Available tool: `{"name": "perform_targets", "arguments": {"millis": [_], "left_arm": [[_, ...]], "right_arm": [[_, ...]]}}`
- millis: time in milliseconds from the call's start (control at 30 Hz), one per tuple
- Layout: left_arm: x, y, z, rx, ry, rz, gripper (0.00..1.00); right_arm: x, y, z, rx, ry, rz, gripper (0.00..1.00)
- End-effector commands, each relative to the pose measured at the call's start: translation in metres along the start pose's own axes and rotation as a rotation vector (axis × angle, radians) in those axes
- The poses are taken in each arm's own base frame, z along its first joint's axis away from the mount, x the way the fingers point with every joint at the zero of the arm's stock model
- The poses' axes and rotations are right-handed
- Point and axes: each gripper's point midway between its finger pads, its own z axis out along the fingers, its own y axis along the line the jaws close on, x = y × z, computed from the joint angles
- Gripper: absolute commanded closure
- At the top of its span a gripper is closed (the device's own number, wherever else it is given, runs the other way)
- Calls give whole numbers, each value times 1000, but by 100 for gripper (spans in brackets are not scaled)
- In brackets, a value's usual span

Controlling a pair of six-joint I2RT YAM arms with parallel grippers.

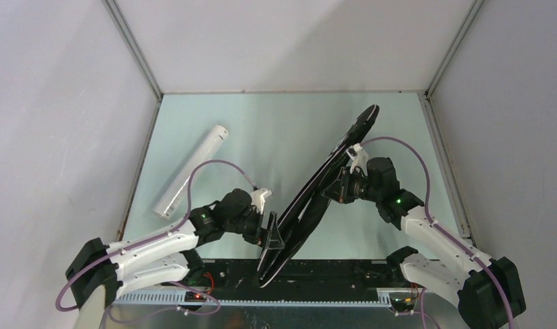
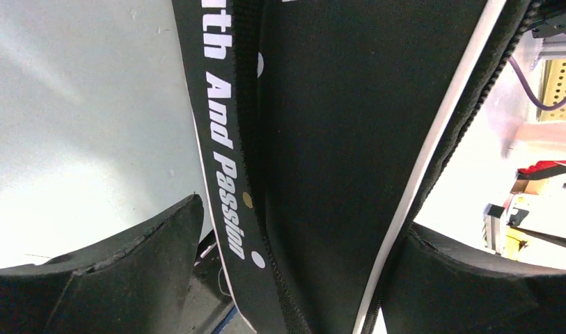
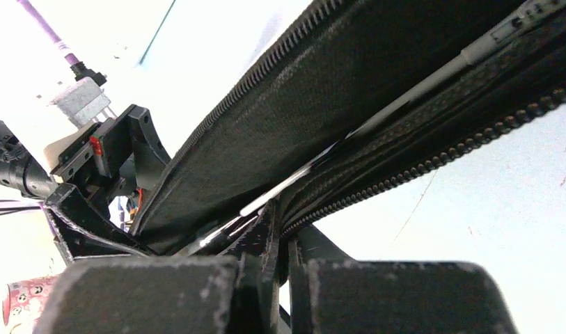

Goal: Pack up the badminton gear
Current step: Adjust the racket bag at the center of the board.

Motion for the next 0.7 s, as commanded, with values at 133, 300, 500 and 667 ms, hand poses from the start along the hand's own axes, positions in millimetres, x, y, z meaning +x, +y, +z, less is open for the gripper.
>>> {"name": "perform_targets", "arguments": {"millis": [133,300,500,667], "left_arm": [[10,16,4,-71,39,-25,15],[-2,5,3,-41,5,-1,15],[-42,-40,-17,121,-174,103,1],[-91,-58,-49,75,-378,180,0]], "right_arm": [[-18,20,-3,-75,-61,-51,100],[-25,23,-3,-96,-81,-130,100],[-47,40,-5,-191,-130,-427,100],[-60,74,-8,-390,-125,-673,100]]}}
